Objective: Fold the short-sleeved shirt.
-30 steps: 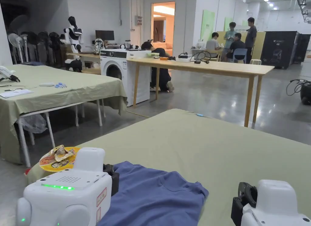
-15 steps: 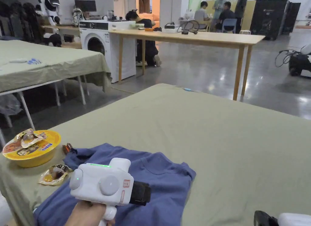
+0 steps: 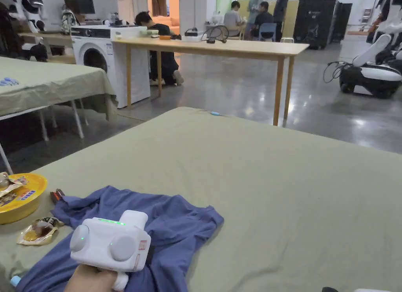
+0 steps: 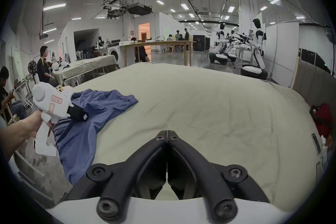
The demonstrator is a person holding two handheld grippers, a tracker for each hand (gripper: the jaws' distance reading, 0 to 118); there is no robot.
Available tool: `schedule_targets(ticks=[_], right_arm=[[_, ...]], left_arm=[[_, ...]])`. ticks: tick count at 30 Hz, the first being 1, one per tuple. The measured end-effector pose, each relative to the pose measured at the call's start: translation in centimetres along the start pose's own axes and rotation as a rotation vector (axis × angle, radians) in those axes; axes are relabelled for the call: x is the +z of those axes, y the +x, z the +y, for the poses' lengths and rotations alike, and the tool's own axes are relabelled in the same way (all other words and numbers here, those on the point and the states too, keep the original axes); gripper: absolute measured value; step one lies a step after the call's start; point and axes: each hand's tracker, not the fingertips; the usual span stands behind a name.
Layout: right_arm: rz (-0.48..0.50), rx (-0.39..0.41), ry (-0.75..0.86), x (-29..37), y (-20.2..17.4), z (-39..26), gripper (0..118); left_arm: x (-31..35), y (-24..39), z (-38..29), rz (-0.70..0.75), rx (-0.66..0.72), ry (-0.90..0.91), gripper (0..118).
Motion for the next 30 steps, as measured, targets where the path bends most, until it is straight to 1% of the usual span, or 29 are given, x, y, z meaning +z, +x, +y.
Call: schedule_targets(ticks=[1,4,6,10,14,20,26,27,30], right_arm=[[-0.009,-0.004,0.007,0.8,0.4,-0.1,1],[-0.046,-0.015,0.024,3.3,1.9,-0.3,1],[-0.069,-0.028,0.035,4.8,2.8,-0.4,1],[-0.123,-0.053,0.058,8.1,5.0,-1.0,1],[-0.18,-0.079,0.073,11.0,7.2,-1.7,1],[-0.294,-0.124,0.071,14.2,11.4,-3.2,1],[-0.397,-0.177,0.047,15.8,15.4,-4.5,1],[-0.405,-0.181,0.042,15.8,15.9,-4.7,1],[-0.441,-0.194,0.015,15.8,17.3,-5.5,1]], left_arm=[[0.7,0.2,0.1,-0.021,0.021,0.023,0],[4.0,1.1,1.6,0.0,-0.031,0.096,0],[6.4,2.2,2.8,-0.017,-0.056,0.134,0],[10.6,6.8,5.5,-0.098,-0.138,0.216,0],[13.4,14.0,7.3,-0.182,-0.244,0.28,0],[15.7,27.4,8.3,-0.379,-0.396,0.319,0],[16.6,40.8,6.9,-0.598,-0.517,0.299,0],[16.4,42.5,6.5,-0.632,-0.52,0.291,0],[14.7,47.4,4.9,-0.711,-0.557,0.213,0]])
